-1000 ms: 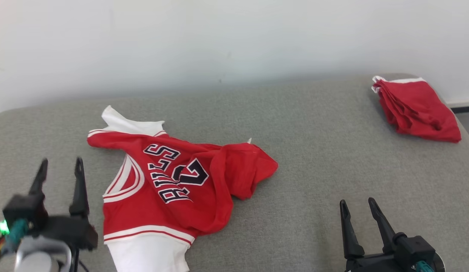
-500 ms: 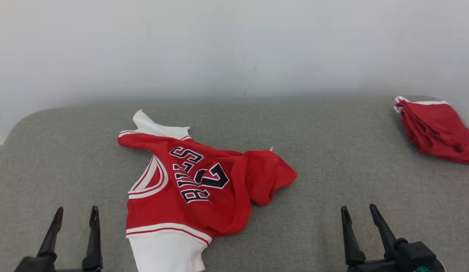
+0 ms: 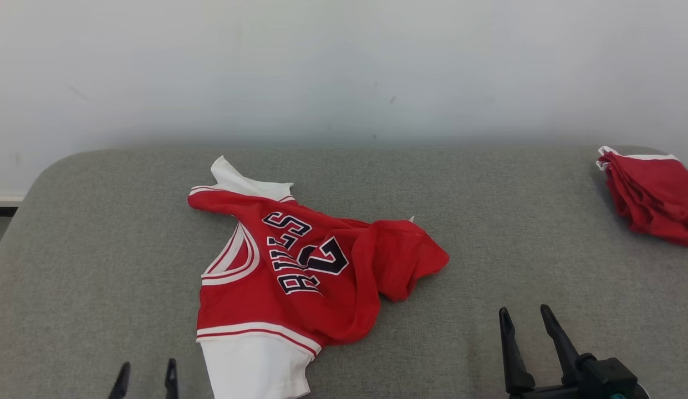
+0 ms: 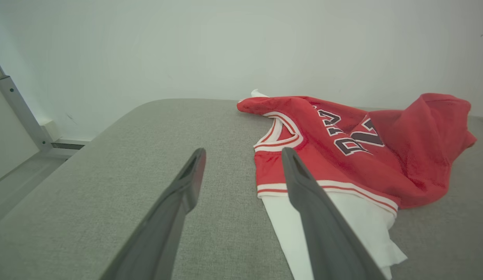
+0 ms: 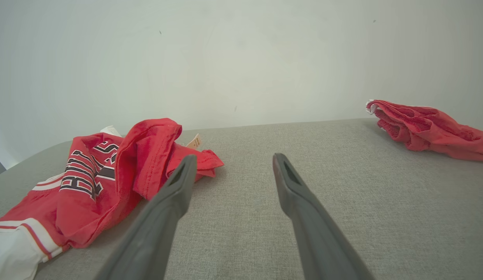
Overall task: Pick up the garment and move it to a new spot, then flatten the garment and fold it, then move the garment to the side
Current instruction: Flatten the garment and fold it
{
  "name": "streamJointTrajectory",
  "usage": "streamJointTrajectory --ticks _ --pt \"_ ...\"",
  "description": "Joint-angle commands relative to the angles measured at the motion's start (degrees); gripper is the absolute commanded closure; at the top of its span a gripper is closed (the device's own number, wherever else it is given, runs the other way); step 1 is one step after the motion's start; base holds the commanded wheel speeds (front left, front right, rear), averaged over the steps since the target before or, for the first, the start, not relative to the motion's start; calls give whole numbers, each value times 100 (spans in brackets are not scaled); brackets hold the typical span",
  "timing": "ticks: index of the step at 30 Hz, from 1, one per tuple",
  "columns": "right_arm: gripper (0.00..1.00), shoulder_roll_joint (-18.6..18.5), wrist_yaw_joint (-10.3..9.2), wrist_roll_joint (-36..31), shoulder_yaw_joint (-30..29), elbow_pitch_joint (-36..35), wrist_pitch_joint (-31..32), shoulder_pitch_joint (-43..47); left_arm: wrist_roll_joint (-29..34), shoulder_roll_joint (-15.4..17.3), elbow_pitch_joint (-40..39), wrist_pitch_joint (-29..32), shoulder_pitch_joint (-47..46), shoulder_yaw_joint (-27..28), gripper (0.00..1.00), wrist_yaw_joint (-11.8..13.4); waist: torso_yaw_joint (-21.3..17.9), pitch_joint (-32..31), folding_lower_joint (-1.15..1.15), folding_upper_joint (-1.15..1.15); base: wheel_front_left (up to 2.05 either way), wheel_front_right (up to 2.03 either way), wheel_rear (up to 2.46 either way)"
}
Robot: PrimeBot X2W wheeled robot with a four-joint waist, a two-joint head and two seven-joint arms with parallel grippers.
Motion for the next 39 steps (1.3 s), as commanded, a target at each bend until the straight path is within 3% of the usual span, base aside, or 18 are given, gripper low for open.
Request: streamJointTrajectory --ticks 1,8,12,18,27,39 --pt "0 13 -14 26 21 13 -9 -1 -9 -39 54 -17 71 -39 0 -31 21 9 0 0 0 0 0" --pt "0 -45 -14 -23 261 428 8 -441 -150 -385 927 -17 -62 -427 0 -423 162 50 0 0 0 0 0" --pt "0 -217 -14 124 501 933 43 -1048 -192 -572 1664 -17 -332 -701 0 -789 285 156 0 0 0 0 0" --pt "0 -358 -14 330 747 1570 29 -1835 -210 -848 2436 -17 -650 -885 0 -1084 398 301 0 0 0 0 0" --pt "0 -429 -14 545 1020 2465 -4 -2569 -131 -1142 3291 -16 -1064 -922 0 -1308 518 407 0 0 0 0 0" --pt "0 -431 -14 717 1107 3039 -15 -2985 22 -1364 3636 -11 -1389 -950 0 -1476 601 546 0 0 0 0 0"
